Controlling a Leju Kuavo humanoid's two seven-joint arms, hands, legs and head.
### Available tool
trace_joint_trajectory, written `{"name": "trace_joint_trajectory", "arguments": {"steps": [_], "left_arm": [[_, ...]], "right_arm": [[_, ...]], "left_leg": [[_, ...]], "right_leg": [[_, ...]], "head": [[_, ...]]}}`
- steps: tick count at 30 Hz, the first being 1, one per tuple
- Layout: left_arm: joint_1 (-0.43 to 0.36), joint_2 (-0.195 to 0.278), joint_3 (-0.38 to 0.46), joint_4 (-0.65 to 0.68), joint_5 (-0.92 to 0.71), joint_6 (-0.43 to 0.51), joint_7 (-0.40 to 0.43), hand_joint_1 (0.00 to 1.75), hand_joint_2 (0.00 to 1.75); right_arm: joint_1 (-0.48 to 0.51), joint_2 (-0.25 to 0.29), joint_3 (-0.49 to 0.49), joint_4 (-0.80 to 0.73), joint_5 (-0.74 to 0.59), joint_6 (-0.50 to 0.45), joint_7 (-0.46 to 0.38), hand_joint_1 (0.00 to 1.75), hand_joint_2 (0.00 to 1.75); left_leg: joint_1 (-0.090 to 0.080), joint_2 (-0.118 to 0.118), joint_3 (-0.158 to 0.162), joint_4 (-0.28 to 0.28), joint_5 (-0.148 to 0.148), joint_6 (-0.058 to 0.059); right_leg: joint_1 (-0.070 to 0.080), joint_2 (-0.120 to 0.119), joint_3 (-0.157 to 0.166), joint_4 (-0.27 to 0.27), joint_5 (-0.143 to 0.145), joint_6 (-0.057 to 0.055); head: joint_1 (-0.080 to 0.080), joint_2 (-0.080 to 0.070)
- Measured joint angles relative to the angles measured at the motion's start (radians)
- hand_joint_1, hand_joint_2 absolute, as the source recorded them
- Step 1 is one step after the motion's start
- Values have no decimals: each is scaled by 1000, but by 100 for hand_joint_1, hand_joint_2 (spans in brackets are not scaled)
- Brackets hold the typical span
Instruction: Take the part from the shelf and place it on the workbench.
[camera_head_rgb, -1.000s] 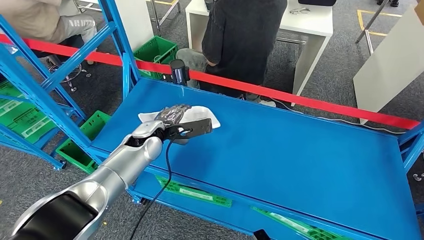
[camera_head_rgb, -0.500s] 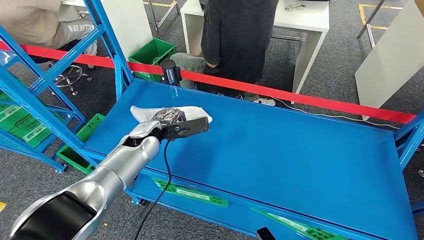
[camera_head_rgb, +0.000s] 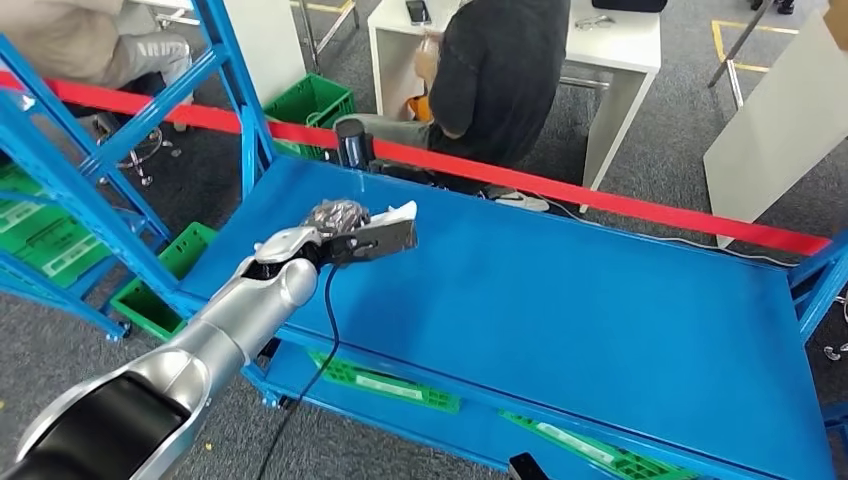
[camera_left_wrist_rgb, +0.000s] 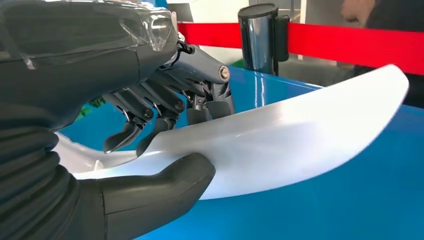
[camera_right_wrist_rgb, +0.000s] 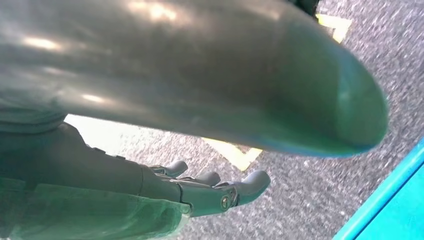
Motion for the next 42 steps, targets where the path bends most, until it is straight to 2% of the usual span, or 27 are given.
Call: {"name": "trace_joint_trajectory", "arguments": {"steps": [2,3,4,6,7,8,9,12,14,18,20,21,22,23,25,26,28,30,32,34,35,36,37,38,39,40,42], "left_arm": [[4,0,0,0,3,-2,-1,173,175],[6,0,0,0,4,-2,-1,173,175],[7,1,0,0,4,-2,-2,174,175],[7,1,2,0,7,-1,-3,174,175],[6,2,4,0,8,-1,-3,175,175],[6,2,6,0,10,-1,-4,175,175],[6,3,8,0,12,-1,-5,175,175],[5,5,13,0,14,-3,-9,175,175],[4,6,14,0,15,-4,-11,175,175],[4,7,14,0,15,-5,-12,175,175],[7,9,14,0,16,-5,-13,175,175],[9,10,14,0,17,-6,-13,175,175],[11,11,14,0,17,-6,-13,175,175],[11,12,14,0,17,-7,-14,175,175],[6,12,15,0,17,-7,-14,175,175],[4,11,15,0,17,-7,-14,175,175],[2,11,15,0,17,-7,-15,175,175],[0,10,15,-1,17,-7,-16,175,175],[0,7,15,-2,17,-7,-16,175,175],[5,6,14,-1,17,-7,-16,175,175],[8,6,14,-1,17,-7,-16,175,175],[10,5,14,-1,17,-8,-16,175,175],[12,5,14,-1,18,-7,-16,175,175],[12,5,14,-1,17,-7,-16,175,175],[11,5,14,-1,17,-7,-16,175,175],[11,6,14,-1,17,-7,-16,175,175],[10,6,15,-1,17,-7,-16,175,175]], "right_arm": [[3,-3,-2,0,0,0,0,0,0],[4,-4,-3,0,1,0,0,0,0],[5,-5,-5,0,2,0,1,0,0],[5,-8,-9,0,5,0,1,0,0],[5,-8,-11,0,7,0,1,0,0],[5,-9,-13,0,9,0,1,0,0],[5,-9,-15,0,10,0,2,0,0],[5,-9,-19,0,16,0,4,0,0],[4,-10,-20,0,17,0,5,0,0],[4,-10,-21,0,17,0,5,0,0],[4,-10,-21,0,18,0,5,0,0],[5,-10,-21,0,18,0,5,0,0],[5,-10,-21,0,18,0,5,0,0],[5,-10,-21,0,18,0,5,0,0],[4,-8,-22,-1,18,0,5,0,0],[4,-7,-22,-1,18,0,5,0,0],[4,-6,-23,-1,18,0,5,0,0],[4,-5,-24,-1,18,0,5,0,0],[4,-5,-24,-1,18,0,5,0,0],[5,-6,-24,-1,18,0,6,0,0],[6,-7,-24,-1,18,0,6,0,0],[6,-8,-24,-1,18,0,6,0,0],[6,-9,-24,-1,18,0,6,0,0],[6,-10,-24,-1,18,0,6,0,0],[5,-10,-24,-1,18,0,6,0,0],[5,-11,-25,-1,18,0,6,0,0],[5,-11,-25,-1,19,0,7,0,0]], "left_leg": [[0,0,-2,1,1,1],[0,0,-2,1,1,0],[1,-1,-2,3,0,-1],[2,-1,-3,12,-5,-9],[0,-2,-6,20,-10,-16],[-2,-2,-10,28,-14,-22],[-4,-3,-13,32,-16,-27],[1,-4,-20,41,-23,-37],[5,-4,-37,81,-52,-46],[5,-4,-59,133,-85,-52],[7,-4,-98,214,-115,-55],[7,-4,-112,245,-119,-54],[8,-5,-108,239,-105,-50],[7,-5,-87,200,-79,-42],[2,-4,-24,77,-37,-27],[-2,-3,-11,50,-32,-22],[-7,-2,-10,40,-31,-17],[-3,0,-3,22,-17,-10],[1,3,2,5,-4,-3],[-1,3,-2,4,-2,0],[-2,2,-3,5,-2,0],[-2,2,-3,7,-2,0],[-2,2,-3,9,-3,-2],[-2,2,-4,13,-5,-5],[-4,1,-6,19,-8,-10],[-5,0,-9,25,-12,-15],[-9,-1,-14,33,-15,-24]], "right_leg": [[-2,0,-58,125,-42,1],[-4,0,-68,145,-43,7],[-7,-1,-57,123,-30,18],[-15,-5,10,-15,22,38],[-16,-6,42,-78,42,40],[-17,-7,63,-118,54,37],[-15,-7,70,-133,56,30],[-14,-5,71,-133,60,11],[-18,-5,71,-135,62,1],[-18,-5,71,-135,63,-4],[-17,-5,69,-135,63,-6],[-15,-5,69,-134,63,-7],[-13,-4,69,-134,63,-7],[-11,-4,70,-134,64,-6],[-6,-3,71,-134,65,-4],[-5,-4,70,-135,66,-1],[-5,-6,69,-139,70,7],[-5,-6,60,-126,63,13],[-3,-6,18,-42,21,7],[-3,-6,-44,93,-32,2],[-4,-6,-63,136,-43,5],[-5,-6,-63,139,-39,12],[-6,-6,-42,100,-20,21],[-9,-7,-5,27,7,31],[-9,-8,34,-44,29,36],[-10,-8,63,-99,46,34],[-6,-7,80,-134,52,21]], "head": [[1,0],[1,0],[1,0],[1,0],[1,0],[0,0],[-1,0],[-3,0],[-4,0],[-4,0],[-4,0],[-4,0],[-4,0],[-4,0],[-4,0],[-3,0],[-4,0],[-3,0],[-1,0],[0,0],[0,0],[0,0],[0,0],[0,0],[0,0],[-1,0],[-1,0]]}}
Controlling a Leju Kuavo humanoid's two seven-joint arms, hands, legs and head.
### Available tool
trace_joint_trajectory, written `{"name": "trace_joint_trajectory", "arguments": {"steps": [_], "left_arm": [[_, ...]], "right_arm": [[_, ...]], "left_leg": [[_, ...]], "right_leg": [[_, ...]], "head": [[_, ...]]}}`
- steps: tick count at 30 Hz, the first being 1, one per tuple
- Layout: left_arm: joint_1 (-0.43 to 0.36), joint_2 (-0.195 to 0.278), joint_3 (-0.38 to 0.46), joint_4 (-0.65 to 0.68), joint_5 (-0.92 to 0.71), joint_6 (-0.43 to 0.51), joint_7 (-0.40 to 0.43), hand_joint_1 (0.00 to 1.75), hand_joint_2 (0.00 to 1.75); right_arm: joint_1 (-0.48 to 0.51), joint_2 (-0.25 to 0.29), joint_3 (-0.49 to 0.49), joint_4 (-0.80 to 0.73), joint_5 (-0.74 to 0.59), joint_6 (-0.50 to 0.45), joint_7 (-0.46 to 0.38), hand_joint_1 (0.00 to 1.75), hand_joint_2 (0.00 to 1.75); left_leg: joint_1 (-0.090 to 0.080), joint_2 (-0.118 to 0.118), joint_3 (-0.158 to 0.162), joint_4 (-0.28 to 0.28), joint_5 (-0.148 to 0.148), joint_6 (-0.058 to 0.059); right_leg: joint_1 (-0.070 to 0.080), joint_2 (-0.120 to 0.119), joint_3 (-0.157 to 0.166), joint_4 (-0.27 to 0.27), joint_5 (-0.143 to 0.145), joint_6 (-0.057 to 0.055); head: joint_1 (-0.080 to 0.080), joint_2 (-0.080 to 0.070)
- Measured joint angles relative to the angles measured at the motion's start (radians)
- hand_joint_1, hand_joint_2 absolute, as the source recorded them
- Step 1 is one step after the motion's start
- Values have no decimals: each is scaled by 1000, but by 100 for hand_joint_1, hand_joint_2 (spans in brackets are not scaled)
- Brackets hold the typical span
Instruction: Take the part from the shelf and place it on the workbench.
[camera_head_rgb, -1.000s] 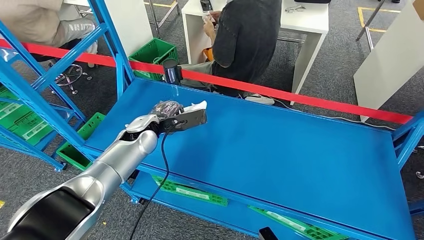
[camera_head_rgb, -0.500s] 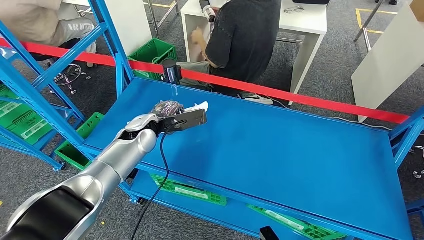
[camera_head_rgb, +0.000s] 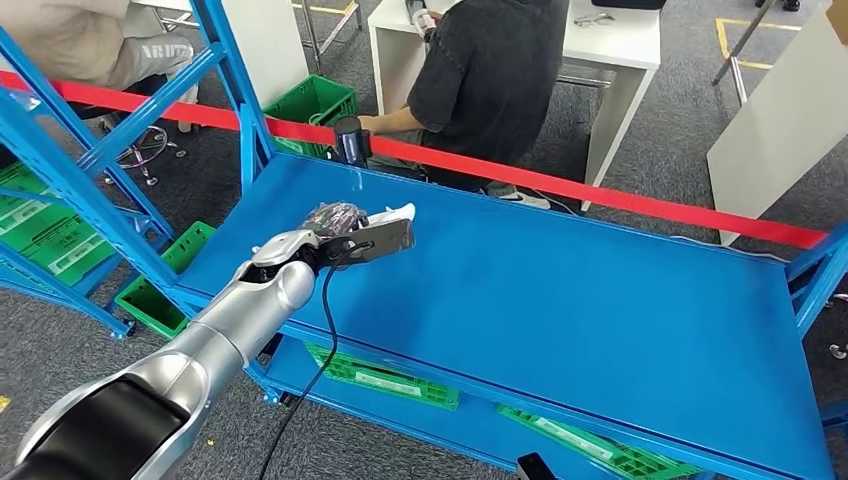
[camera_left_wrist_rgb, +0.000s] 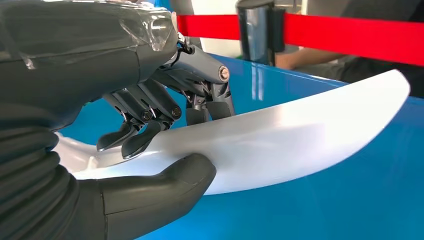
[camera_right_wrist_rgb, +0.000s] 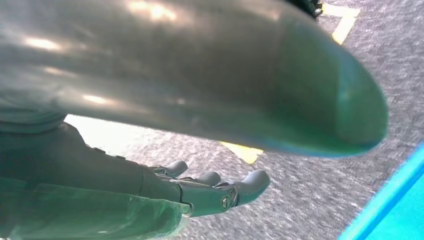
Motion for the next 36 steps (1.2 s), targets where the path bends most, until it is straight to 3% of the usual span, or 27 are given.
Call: {"name": "trace_joint_trajectory", "arguments": {"steps": [2,4,7,8,9,10,12,14,17,19,20,22,24,25,26,28,30,33,35,36], "left_arm": [[0,1,0,0,2,0,-3,175,175],[-2,3,1,0,7,-3,-11,175,175],[2,5,3,0,24,-10,-24,175,175],[5,5,6,0,31,-10,-27,175,175],[8,6,8,-1,36,-10,-30,175,175],[9,6,10,-2,40,-10,-33,175,175],[8,6,14,-11,53,-12,-42,175,175],[11,6,23,-29,92,-19,-76,175,175],[65,18,48,-165,183,-75,-122,175,175],[111,31,54,-296,213,-114,-110,175,175],[124,35,54,-345,218,-124,-102,175,175],[148,45,55,-411,225,-132,-99,175,175],[180,55,57,-464,237,-131,-110,175,175],[196,59,57,-491,244,-128,-120,175,175],[212,63,57,-517,248,-125,-128,175,175],[242,72,56,-586,238,-111,-138,175,175],[270,86,52,-661,203,-90,-138,175,175],[316,111,44,-777,148,-46,-139,175,175],[345,129,40,-860,129,0,-153,175,175],[358,138,40,-899,128,25,-166,175,175]], "right_arm": [[1,0,0,0,4,0,1,0,0],[0,0,-1,0,10,0,1,0,0],[0,-1,-1,0,17,1,1,0,0],[0,-1,-1,0,19,2,1,0,0],[1,-1,-1,0,21,3,2,0,0],[1,-1,-1,0,22,4,2,0,0],[0,-1,-3,0,25,6,3,0,0],[0,0,-6,0,26,7,2,0,0],[9,0,-20,0,23,2,-15,0,0],[19,0,-30,0,21,-3,-29,0,0],[23,0,-33,0,21,-5,-33,0,0],[27,-2,-40,0,20,-8,-37,0,0],[34,-4,-46,0,18,-9,-40,0,0],[38,-4,-49,0,16,-9,-41,0,0],[41,-5,-51,0,14,-9,-43,0,0],[45,-7,-59,0,7,-9,-52,0,0],[52,-8,-68,0,-1,-8,-63,0,0],[72,-8,-78,1,-10,-7,-79,0,0],[83,-9,-84,1,-13,-6,-89,0,0],[87,-9,-87,1,-15,-6,-93,0,0]], "left_leg": [[3,0,-4,4,-3,-6],[7,-1,-24,45,-33,-16],[13,-1,-111,234,-122,-33],[14,-1,-136,285,-136,-34],[15,-1,-144,299,-132,-34],[15,-1,-132,273,-110,-31],[13,-3,-66,137,-44,-17],[7,-4,-13,29,-11,-5],[0,-4,0,0,-8,5],[3,-3,9,-16,2,14],[6,-2,13,-23,7,18],[4,-1,11,-25,10,23],[2,-1,9,-24,10,23],[2,-2,9,-23,9,23],[3,-4,9,-20,7,21],[1,-6,6,-9,-1,12],[-4,-6,-1,3,-9,3],[-1,-5,-7,11,-17,-6],[5,-5,-30,60,-51,-19],[7,-5,-55,113,-82,-25]], "right_leg": [[-2,1,-1,-2,3,-11],[-7,1,0,-4,5,-22],[-7,1,-1,-4,6,-29],[-7,1,-2,-4,6,-29],[-6,1,-1,-4,6,-29],[-5,2,0,-4,6,-29],[-3,3,2,-4,6,-29],[1,3,0,-4,7,-26],[1,1,-4,-8,9,-14],[2,1,-17,16,-6,-9],[2,1,-37,55,-26,-12],[1,1,-100,186,-79,-18],[-1,1,-147,278,-102,-12],[-2,1,-144,269,-92,-4],[-4,0,-122,221,-69,6],[-8,-2,-53,80,-18,19],[-7,-1,-18,9,3,10],[-6,2,-18,7,4,-10],[-10,3,-17,5,5,-21],[-11,3,-17,5,5,-25]], "head": [[0,0],[-2,0],[-4,0],[-4,0],[-4,0],[-4,0],[-4,0],[-3,0],[-3,0],[-2,0],[0,0],[2,0],[2,0],[3,0],[3,0],[3,0],[2,0],[0,0],[-1,0],[-2,0]]}}
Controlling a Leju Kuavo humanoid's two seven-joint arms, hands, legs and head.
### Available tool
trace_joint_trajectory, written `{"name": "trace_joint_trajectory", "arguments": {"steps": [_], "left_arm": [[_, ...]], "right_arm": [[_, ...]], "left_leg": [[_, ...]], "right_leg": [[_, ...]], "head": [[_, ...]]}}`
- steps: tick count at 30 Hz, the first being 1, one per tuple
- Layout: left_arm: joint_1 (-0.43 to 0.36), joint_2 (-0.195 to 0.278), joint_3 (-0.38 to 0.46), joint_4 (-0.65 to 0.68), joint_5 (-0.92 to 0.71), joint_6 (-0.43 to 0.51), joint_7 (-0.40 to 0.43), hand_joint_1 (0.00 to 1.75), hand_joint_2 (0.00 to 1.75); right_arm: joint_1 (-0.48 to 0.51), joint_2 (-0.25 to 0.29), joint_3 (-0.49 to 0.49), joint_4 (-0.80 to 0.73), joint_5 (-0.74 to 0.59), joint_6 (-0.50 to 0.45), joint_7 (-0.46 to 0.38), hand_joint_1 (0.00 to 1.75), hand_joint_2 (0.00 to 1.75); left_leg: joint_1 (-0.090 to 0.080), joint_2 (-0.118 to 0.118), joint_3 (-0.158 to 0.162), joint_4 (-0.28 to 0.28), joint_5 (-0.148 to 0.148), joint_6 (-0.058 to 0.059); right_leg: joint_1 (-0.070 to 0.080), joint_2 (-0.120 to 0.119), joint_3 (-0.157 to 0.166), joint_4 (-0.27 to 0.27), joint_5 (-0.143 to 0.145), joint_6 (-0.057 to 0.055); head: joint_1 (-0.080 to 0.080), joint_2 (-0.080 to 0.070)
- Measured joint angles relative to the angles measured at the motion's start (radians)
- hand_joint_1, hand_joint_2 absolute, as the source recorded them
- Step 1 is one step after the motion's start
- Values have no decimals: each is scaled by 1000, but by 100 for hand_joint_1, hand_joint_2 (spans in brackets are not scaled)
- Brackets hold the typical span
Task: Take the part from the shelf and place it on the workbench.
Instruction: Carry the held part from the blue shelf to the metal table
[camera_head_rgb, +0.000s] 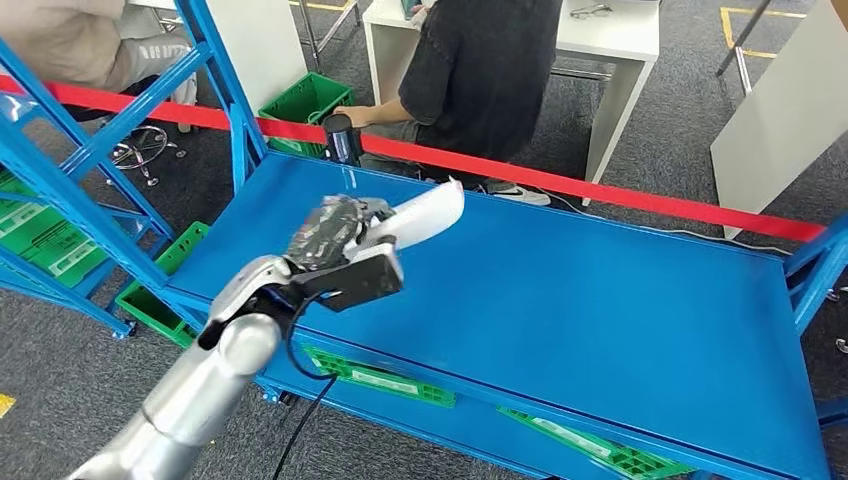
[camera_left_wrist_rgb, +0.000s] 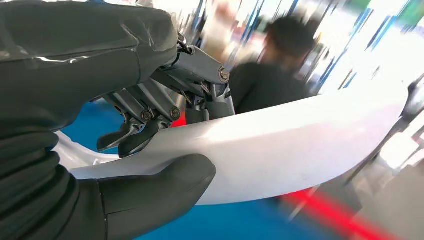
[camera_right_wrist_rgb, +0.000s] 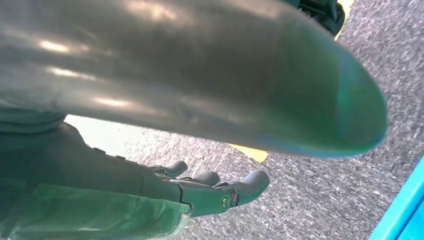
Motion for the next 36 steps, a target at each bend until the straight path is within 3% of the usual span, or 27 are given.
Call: {"name": "trace_joint_trajectory", "arguments": {"steps": [2,3,4,5,7,9,11,13,15,17,18,19,20,22,24,27,29,30,33,34,35,36], "left_arm": [[32,17,4,-74,38,45,-38,175,175],[51,24,9,-108,89,52,-61,175,175],[71,29,17,-140,167,43,-84,175,175],[91,32,26,-169,277,13,-105,175,175],[125,39,45,-217,556,-96,-130,175,175],[158,49,63,-241,847,-245,-142,175,175],[192,62,78,-245,1081,-386,-153,175,175],[223,72,89,-242,1225,-485,-160,175,175],[249,79,95,-234,1309,-541,-162,175,175],[283,88,99,-223,1364,-576,-163,175,175],[301,93,101,-218,1380,-589,-164,175,175],[317,98,103,-213,1388,-599,-165,175,175],[328,102,104,-209,1390,-604,-167,175,175],[342,109,107,-204,1392,-609,-168,175,175],[348,114,110,-202,1396,-609,-168,175,175],[351,119,113,-202,1399,-610,-167,175,175],[351,123,116,-202,1399,-610,-167,175,175],[352,124,118,-202,1399,-610,-167,175,175],[359,130,120,-199,1417,-617,-165,175,175],[363,131,121,-197,1432,-625,-162,175,175],[367,132,123,-197,1449,-633,-158,175,175],[371,132,126,-197,1466,-641,-151,175,175]], "right_arm": [[8,0,-6,0,-5,0,-8,0,0],[13,0,-8,0,-8,0,-10,0,0],[18,0,-9,0,-10,0,-13,0,0],[21,0,-10,0,-12,0,-15,0,0],[24,0,-10,0,-10,3,-17,0,0],[23,-1,-9,0,-6,8,-17,0,0],[23,-2,-8,0,-3,14,-17,0,0],[23,-4,-6,0,-3,17,-17,0,0],[23,-5,-5,0,-4,18,-17,0,0],[23,-6,-5,0,-5,18,-17,0,0],[25,-6,-5,0,-6,18,-17,0,0],[27,-7,-4,0,-7,18,-17,0,0],[28,-7,-4,0,-7,18,-17,0,0],[27,-9,-4,0,-7,18,-17,0,0],[24,-10,-4,0,-8,18,-17,0,0],[24,-9,-4,0,-8,18,-17,0,0],[24,-8,-4,0,-8,18,-17,0,0],[23,-8,-4,0,-8,18,-17,0,0],[24,-9,-4,0,-8,18,-17,0,0],[24,-9,-4,0,-7,18,-17,0,0],[24,-9,-4,0,-6,19,-17,0,0],[24,-8,-3,0,-5,20,-17,0,0]], "left_leg": [[5,0,-64,137,-60,-9],[6,0,-86,181,-71,-10],[6,0,-91,187,-63,-9],[6,0,-74,151,-38,-6],[4,0,-1,7,24,7],[-2,1,49,-89,50,19],[-9,2,56,-105,51,27],[-3,4,68,-123,63,36],[2,6,79,-141,77,45],[0,6,78,-142,80,48],[-1,6,77,-141,80,48],[-2,6,76,-141,80,48],[-2,5,76,-140,80,48],[-2,3,75,-133,76,43],[-6,2,71,-122,69,32],[-6,1,68,-116,65,20],[-2,1,57,-87,43,9],[1,1,39,-45,16,3],[11,1,-52,151,-75,-14],[13,1,-67,181,-78,-16],[15,1,-62,170,-62,-16],[15,1,-36,118,-31,-14]], "right_leg": [[2,0,0,0,0,-5],[2,0,0,0,-1,-6],[3,1,0,0,-1,-6],[4,2,0,0,-1,-6],[6,5,1,0,-1,-5],[9,7,1,-1,0,-2],[11,7,3,-5,2,7],[11,6,-1,1,-2,15],[13,4,-33,70,-40,12],[13,4,-93,206,-99,4],[13,4,-116,259,-117,6],[12,4,-123,279,-121,11],[11,4,-108,252,-108,19],[9,1,-32,109,-60,33],[11,-2,25,3,-29,27],[13,-2,35,-14,-20,8],[7,-1,37,-17,-17,-2],[4,-1,37,-18,-16,-6],[6,-1,36,-17,-16,-10],[6,-1,36,-17,-16,-9],[6,0,37,-16,-16,-9],[6,0,38,-16,-16,-8]], "head": [[-1,0],[-1,0],[-1,0],[-1,0],[-1,0],[0,0],[0,0],[0,0],[2,0],[3,0],[3,0],[3,0],[4,0],[4,0],[3,0],[2,0],[0,0],[-1,0],[-3,0],[-3,0],[-3,0],[-3,0]]}}
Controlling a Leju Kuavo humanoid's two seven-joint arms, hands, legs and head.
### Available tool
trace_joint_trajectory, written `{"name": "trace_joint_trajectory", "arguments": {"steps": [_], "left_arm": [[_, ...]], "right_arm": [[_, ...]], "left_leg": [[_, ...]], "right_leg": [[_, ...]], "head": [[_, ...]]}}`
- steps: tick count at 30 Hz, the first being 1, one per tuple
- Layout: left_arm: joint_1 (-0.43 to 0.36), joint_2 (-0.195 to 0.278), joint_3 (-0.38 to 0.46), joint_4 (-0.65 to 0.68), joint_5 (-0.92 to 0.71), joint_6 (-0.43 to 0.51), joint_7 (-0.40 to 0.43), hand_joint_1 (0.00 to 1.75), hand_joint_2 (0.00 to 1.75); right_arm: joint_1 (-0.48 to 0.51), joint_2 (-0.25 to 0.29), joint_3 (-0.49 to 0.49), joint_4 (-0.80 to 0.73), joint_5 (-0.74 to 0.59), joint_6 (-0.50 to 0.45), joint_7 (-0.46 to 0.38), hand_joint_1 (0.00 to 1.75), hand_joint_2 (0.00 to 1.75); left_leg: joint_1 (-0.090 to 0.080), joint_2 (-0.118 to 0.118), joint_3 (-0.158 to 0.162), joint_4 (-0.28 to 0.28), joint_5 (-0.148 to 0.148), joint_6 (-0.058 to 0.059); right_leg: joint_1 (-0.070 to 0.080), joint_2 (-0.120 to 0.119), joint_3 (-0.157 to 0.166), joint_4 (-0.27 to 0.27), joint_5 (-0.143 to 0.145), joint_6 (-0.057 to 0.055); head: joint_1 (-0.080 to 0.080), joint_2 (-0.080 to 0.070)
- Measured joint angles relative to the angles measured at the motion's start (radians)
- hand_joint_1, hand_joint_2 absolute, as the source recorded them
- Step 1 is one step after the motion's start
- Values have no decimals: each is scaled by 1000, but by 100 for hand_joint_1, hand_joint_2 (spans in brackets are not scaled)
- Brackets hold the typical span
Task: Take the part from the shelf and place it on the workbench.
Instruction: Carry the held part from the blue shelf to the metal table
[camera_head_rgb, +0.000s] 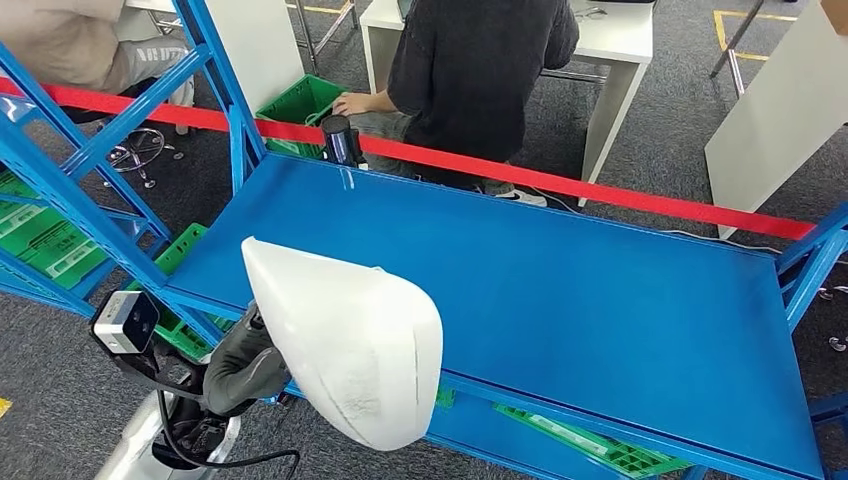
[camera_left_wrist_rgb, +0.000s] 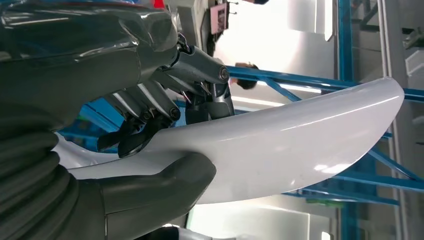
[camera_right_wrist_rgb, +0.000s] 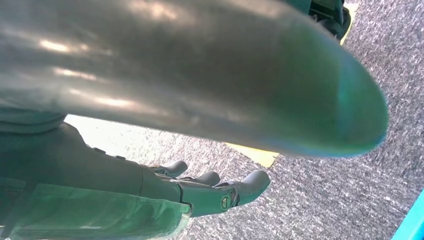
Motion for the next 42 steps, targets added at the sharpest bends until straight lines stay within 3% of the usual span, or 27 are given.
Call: {"name": "trace_joint_trajectory", "arguments": {"steps": [2,3,7,9,12,13,14,16,18,20,22,23,24,27,28,29,30,31,33,34,35,38,40,42], "left_arm": [[5,-1,9,-3,21,-11,15,175,175],[9,-1,14,-7,28,-15,21,175,175],[37,-5,39,-20,39,-26,41,175,175],[52,-6,49,-24,47,-37,39,175,175],[91,-1,57,-21,54,-74,14,175,175],[104,3,58,-17,51,-89,6,175,175],[112,6,59,-13,49,-104,0,175,175],[117,9,60,-3,47,-128,-10,175,175],[114,9,59,8,47,-146,-19,175,175],[104,7,57,21,48,-162,-27,175,175],[89,6,52,35,49,-178,-35,175,175],[81,5,46,44,51,-188,-41,175,175],[73,5,39,53,54,-197,-47,175,175],[55,3,16,86,64,-222,-65,175,175],[51,3,10,95,66,-226,-70,175,175],[50,2,5,103,67,-229,-73,175,175],[48,2,1,109,68,-231,-75,175,175],[45,2,-3,113,68,-233,-77,175,175],[38,2,-8,118,68,-235,-79,175,175],[35,2,-10,119,68,-236,-80,175,175],[32,2,-11,120,69,-237,-81,175,175],[25,1,-15,124,68,-239,-91,175,175],[20,-2,-18,126,61,-240,-107,175,175],[18,-5,-19,128,51,-235,-125,175,175]], "right_arm": [[-1,1,4,0,5,5,0,0,0],[-2,1,7,0,8,7,1,0,0],[-4,2,21,0,19,17,12,0,0],[-5,4,27,0,23,19,19,0,0],[-11,6,35,1,27,16,32,0,0],[-14,6,37,1,27,12,36,0,0],[-17,6,38,1,25,6,40,0,0],[-30,3,39,2,19,-8,45,0,0],[-48,0,39,2,15,-23,50,0,0],[-62,-5,38,4,16,-34,53,0,0],[-70,-7,38,5,17,-41,55,0,0],[-72,-8,38,5,17,-42,55,0,0],[-74,-9,38,6,16,-43,53,0,0],[-71,-12,33,8,11,-43,37,0,0],[-67,-14,30,8,10,-43,33,0,0],[-64,-15,28,8,10,-43,30,0,0],[-61,-16,27,9,9,-44,28,0,0],[-58,-17,25,9,9,-44,27,0,0],[-57,-17,22,9,9,-44,25,0,0],[-57,-17,22,9,9,-44,23,0,0],[-57,-16,21,9,9,-44,23,0,0],[-55,-18,20,9,11,-45,20,0,0],[-52,-21,20,9,18,-46,19,0,0],[-52,-28,20,9,26,-47,18,0,0]], "left_leg": [[-2,-1,74,-146,64,8],[-4,-2,99,-197,82,13],[-10,0,108,-235,100,32],[-7,4,104,-251,118,49],[-11,9,83,-256,137,60],[-13,10,73,-255,143,60],[-14,10,63,-253,150,59],[-14,9,44,-248,164,54],[-16,8,27,-239,176,45],[-17,8,20,-233,188,33],[-13,6,16,-231,196,21],[-11,4,10,-222,182,14],[-9,3,-1,-196,149,7],[-1,2,-49,-16,6,-11],[0,2,-54,37,-15,-14],[1,2,-44,59,-14,-14],[1,2,-15,42,3,-12],[0,1,35,-14,26,-6],[-5,-2,146,-168,40,12],[-10,-3,181,-222,38,21],[-15,-3,196,-249,33,29],[-18,1,186,-273,65,52],[-13,6,166,-293,100,64],[-16,6,137,-293,127,68]], "right_leg": [[3,2,2,1,1,2],[6,3,2,1,2,4],[8,3,-7,1,7,21],[9,3,-29,47,-32,18],[9,2,-94,232,-137,3],[9,2,-101,271,-154,6],[9,2,-89,273,-154,13],[8,1,-8,163,-119,30],[11,2,77,30,-92,30],[15,5,95,-12,-86,18],[13,6,80,-9,-73,5],[11,4,74,-9,-65,-3],[9,2,66,-10,-55,-11],[9,-2,33,-9,-23,-21],[9,-2,21,-8,-12,-20],[10,-2,8,-7,-2,-18],[11,-2,-4,-7,7,-16],[12,-1,-15,-6,16,-14],[13,0,-28,-6,32,-6],[12,0,-31,-7,39,0],[10,-1,-33,-8,47,7],[7,-1,-44,-7,57,23],[10,-1,-75,50,0,15],[8,-1,-113,170,-87,5]], "head": [[0,0],[0,0],[1,0],[3,0],[6,0],[6,0],[6,0],[6,0],[5,0],[4,0],[5,0],[4,0],[4,0],[2,0],[2,0],[2,0],[2,0],[2,0],[2,0],[2,0],[2,0],[1,0],[4,0],[7,0]]}}
